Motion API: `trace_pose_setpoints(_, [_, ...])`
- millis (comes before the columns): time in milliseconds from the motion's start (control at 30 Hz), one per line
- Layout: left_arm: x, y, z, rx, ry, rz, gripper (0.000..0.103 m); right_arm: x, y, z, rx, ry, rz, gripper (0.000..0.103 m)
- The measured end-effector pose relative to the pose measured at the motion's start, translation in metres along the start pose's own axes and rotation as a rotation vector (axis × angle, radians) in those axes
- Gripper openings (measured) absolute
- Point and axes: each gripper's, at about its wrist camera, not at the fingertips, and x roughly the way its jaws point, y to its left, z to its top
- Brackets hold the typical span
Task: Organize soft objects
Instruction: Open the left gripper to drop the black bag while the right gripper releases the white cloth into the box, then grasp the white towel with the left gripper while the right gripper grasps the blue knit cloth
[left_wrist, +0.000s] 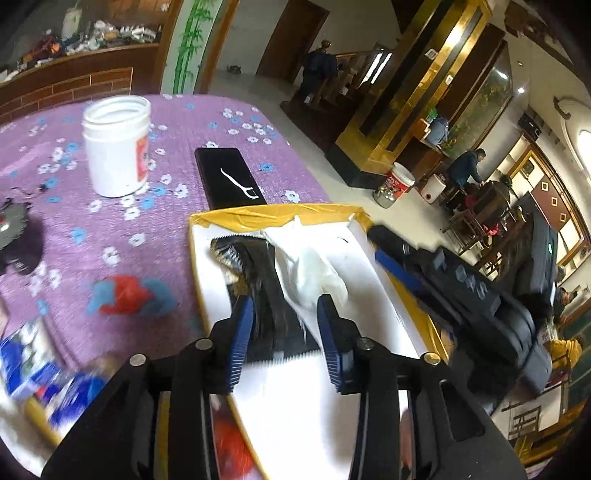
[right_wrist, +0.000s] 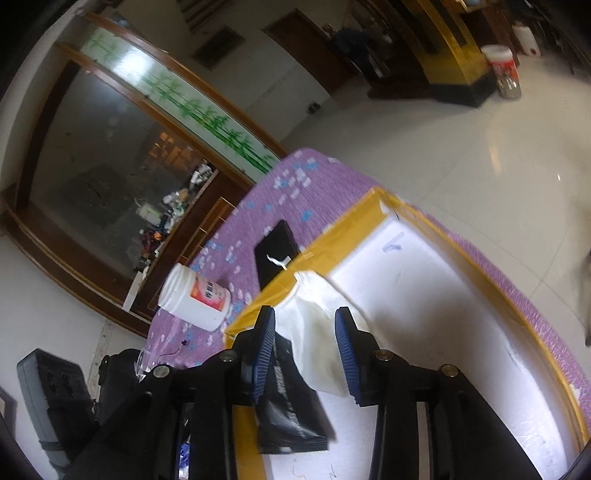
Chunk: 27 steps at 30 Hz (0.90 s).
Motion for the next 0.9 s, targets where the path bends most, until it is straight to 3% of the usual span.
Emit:
trace_pose_setpoints(133, [-0.037,0.001,-0.028,0.046,-0.020,-0.010,0.036,-0.017,0.023,-0.002,-0.103,-0.068,0.026,0.037])
trace_pose_setpoints(300, [-0.091,0.014,-0.065,0.117,-0.065,0.000,0.036,-0.033,0.061,-0.023,-0.203,-0.025,0.088,0.037])
trace_pose_setpoints(367, [-0.110,0.025,-0.078,0.125,-0.087,0.013,0.044,-0.040,0.076,-0.040,-0.245,0.001,0.113,0.037])
trace_pose_setpoints(433, [-0.130,0.040,-0.092,0.122,-0.121,0.045,0.073,-0.046,0.090,-0.063,-0.288,0.041,0.156,0.037])
trace_pose_setpoints(533, [-0.152,0.072,-0.112,0.092,-0.168,0.165,0.076,-0.050,0.104,-0.095,-0.328,0.104,0.210,0.037])
trace_pose_setpoints(700, [-0.151,0.125,-0.125,-0.014,-0.139,0.250,0.076,-0.060,0.114,-0.136,-0.403,0.155,0.232,0.037])
trace_pose_setpoints(800, [-0.138,0.139,-0.130,-0.061,-0.114,0.235,0.076,-0.063,0.115,-0.151,-0.428,0.182,0.254,0.037])
trace_pose_setpoints(900, [-0.122,0.135,-0.125,-0.033,-0.102,0.236,0.076,-0.061,0.118,-0.162,-0.460,0.206,0.263,0.037])
